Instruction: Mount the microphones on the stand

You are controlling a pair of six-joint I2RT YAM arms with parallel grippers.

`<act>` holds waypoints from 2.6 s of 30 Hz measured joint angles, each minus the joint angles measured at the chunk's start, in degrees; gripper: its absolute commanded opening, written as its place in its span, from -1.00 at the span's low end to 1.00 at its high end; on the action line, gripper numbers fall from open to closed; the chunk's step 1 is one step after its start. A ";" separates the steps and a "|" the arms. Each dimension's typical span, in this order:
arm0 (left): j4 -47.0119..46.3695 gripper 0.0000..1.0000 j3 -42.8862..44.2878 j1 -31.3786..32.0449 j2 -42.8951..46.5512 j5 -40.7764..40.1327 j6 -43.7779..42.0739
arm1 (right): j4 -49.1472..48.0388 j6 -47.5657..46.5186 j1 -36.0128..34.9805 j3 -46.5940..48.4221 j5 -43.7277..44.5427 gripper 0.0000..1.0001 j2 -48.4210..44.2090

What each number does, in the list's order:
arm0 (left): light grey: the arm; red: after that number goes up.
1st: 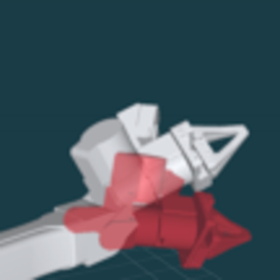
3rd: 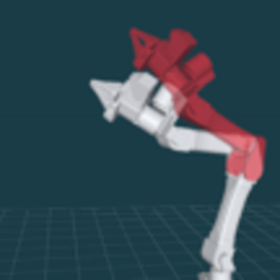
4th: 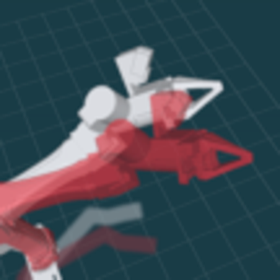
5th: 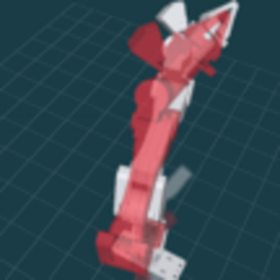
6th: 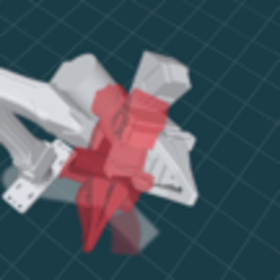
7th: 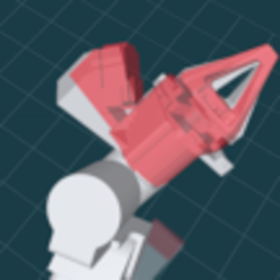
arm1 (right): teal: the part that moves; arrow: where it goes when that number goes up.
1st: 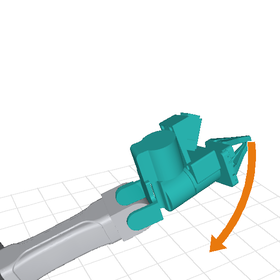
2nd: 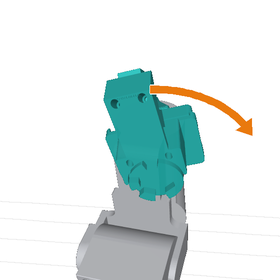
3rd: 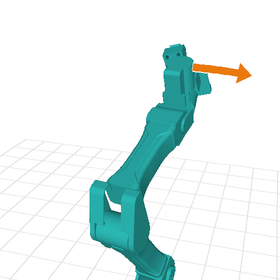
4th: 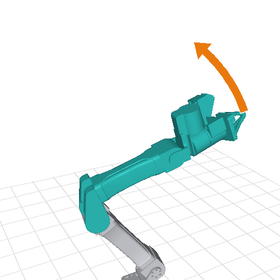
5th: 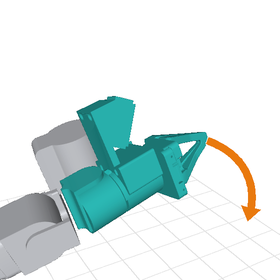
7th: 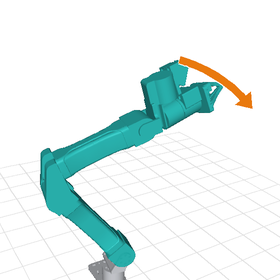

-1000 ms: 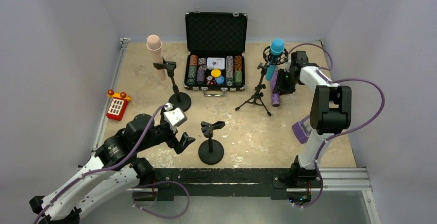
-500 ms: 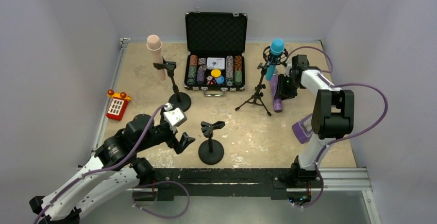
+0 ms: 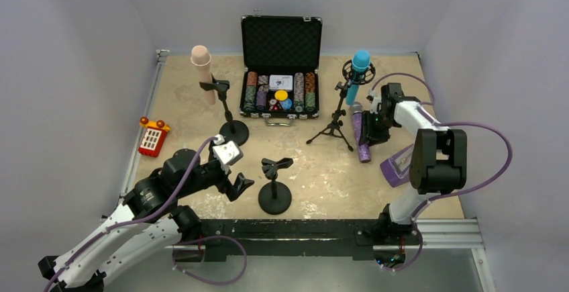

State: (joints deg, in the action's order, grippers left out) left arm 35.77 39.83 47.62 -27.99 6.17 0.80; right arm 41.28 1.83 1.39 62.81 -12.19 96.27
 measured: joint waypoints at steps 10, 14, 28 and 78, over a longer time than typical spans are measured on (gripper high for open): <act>-0.02 0.98 0.00 0.00 0.46 0.04 0.02 | 4.20 -0.55 -0.33 4.11 0.46 0.02 6.16; 0.00 0.99 0.00 0.00 0.63 0.04 0.00 | 5.22 -0.61 -0.31 6.01 0.85 0.00 7.67; 0.00 0.98 0.00 0.00 1.01 0.07 0.02 | 6.51 -2.78 -0.28 8.37 -0.44 -0.48 9.55; 0.00 0.98 -0.02 -0.02 1.66 0.09 0.00 | 12.07 -4.70 9.53 24.55 -6.10 -1.00 1.44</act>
State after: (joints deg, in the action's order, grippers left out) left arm 35.77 39.81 47.59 -26.33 6.26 0.80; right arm 53.34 -2.87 10.92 87.35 -18.28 97.71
